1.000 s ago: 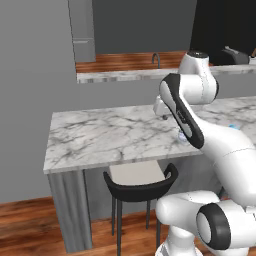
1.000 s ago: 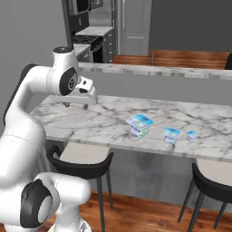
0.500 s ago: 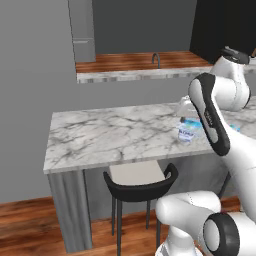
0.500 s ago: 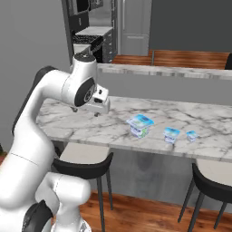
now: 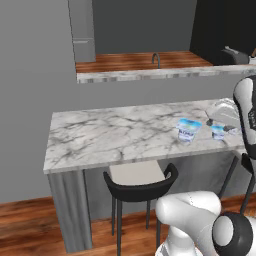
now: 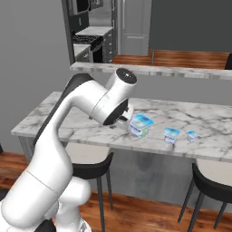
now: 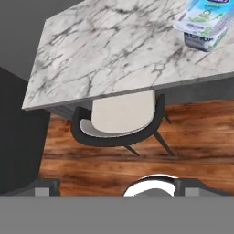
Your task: Stack the yogurt containers by placing the smaller containers on top of the larger containers.
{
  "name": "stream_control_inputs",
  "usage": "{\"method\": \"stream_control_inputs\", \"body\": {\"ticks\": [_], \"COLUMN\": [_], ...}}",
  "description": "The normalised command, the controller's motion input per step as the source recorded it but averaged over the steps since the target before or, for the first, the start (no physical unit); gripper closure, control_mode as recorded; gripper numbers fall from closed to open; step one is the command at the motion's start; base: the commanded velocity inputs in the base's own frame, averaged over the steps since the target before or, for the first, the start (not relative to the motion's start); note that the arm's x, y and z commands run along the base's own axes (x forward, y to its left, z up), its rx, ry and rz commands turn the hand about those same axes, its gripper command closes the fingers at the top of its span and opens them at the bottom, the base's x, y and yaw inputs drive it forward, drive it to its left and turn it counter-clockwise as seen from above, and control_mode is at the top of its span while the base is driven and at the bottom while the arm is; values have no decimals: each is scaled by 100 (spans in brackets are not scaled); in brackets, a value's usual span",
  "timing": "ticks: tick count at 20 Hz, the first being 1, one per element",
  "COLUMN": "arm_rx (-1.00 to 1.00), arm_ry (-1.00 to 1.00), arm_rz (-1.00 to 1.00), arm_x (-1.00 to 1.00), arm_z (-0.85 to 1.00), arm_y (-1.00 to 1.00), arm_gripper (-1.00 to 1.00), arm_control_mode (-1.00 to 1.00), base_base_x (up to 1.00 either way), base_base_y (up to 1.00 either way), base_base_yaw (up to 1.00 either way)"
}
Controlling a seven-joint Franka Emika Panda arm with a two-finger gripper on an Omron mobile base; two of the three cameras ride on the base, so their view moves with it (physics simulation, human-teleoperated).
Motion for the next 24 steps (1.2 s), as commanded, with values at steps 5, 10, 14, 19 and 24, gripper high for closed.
{"method": "stream_control_inputs", "body": {"ticks": [5, 10, 14, 19, 24], "arm_rx": [16, 12, 7, 3, 0], "arm_ry": [0, 0, 0, 0, 0], "arm_rz": [-1, -2, -2, -1, -2], "arm_x": [-26, -20, -15, -11, -3], "arm_z": [0, 0, 0, 0, -3], "arm_y": [-66, -62, -55, -45, -25], "arm_gripper": [-100, -100, -100, -100, -100], "arm_control_mode": [-100, -100, -100, -100, -100], "base_base_x": [0, 0, 0, 0, 0], "base_base_y": [0, 0, 0, 0, 0], "base_base_yaw": [0, 0, 0, 0, 0]}}
